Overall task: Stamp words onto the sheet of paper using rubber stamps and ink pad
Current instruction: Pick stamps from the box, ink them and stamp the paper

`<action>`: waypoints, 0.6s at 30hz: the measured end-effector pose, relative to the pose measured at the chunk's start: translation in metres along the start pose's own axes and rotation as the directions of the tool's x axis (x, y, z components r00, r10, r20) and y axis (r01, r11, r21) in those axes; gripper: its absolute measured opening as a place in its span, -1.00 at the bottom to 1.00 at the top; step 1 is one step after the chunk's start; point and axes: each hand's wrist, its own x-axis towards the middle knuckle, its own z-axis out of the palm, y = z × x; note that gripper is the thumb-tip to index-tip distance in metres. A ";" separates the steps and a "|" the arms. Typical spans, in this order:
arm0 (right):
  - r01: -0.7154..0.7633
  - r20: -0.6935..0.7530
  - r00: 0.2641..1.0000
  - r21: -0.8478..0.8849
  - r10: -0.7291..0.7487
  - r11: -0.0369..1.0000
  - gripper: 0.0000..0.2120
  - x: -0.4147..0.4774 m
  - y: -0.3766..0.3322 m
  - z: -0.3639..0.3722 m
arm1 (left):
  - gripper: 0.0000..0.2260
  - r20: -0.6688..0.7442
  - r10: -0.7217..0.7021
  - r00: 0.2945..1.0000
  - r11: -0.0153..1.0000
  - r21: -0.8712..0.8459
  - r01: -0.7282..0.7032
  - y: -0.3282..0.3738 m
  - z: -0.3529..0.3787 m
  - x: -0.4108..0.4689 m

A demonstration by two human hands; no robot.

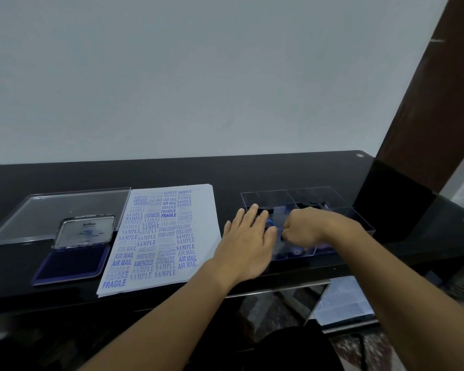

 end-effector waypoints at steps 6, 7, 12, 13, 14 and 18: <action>0.041 -0.036 0.998 -0.009 -0.042 0.999 -0.79 -0.004 0.005 0.003 | -0.49 0.020 -0.005 1.000 1.000 0.016 0.005 0.001 -0.007 -0.003; 0.045 -0.052 0.998 0.007 -0.045 0.999 -0.80 -0.004 0.006 0.003 | -0.48 0.003 -0.005 1.000 1.000 0.007 0.005 0.001 -0.009 -0.005; 0.061 -0.129 0.991 0.205 -0.035 0.977 -0.84 -0.011 0.011 0.003 | -0.48 -0.059 0.010 0.998 1.000 0.012 -0.009 0.001 -0.023 -0.014; 0.061 -0.153 0.988 0.214 -0.029 0.975 -0.86 -0.012 0.012 0.004 | -0.49 -0.071 0.013 0.997 1.000 0.015 -0.012 0.001 -0.026 -0.016; 0.062 -0.180 0.983 0.222 -0.022 0.973 -0.90 -0.014 0.012 0.003 | -0.49 -0.083 0.017 0.996 1.000 0.015 -0.015 -0.001 -0.030 -0.018; 0.060 -0.288 0.957 0.276 0.023 0.959 -0.90 -0.018 0.009 -0.002 | -0.51 -0.116 0.019 0.993 1.000 -0.002 -0.019 -0.007 -0.049 -0.027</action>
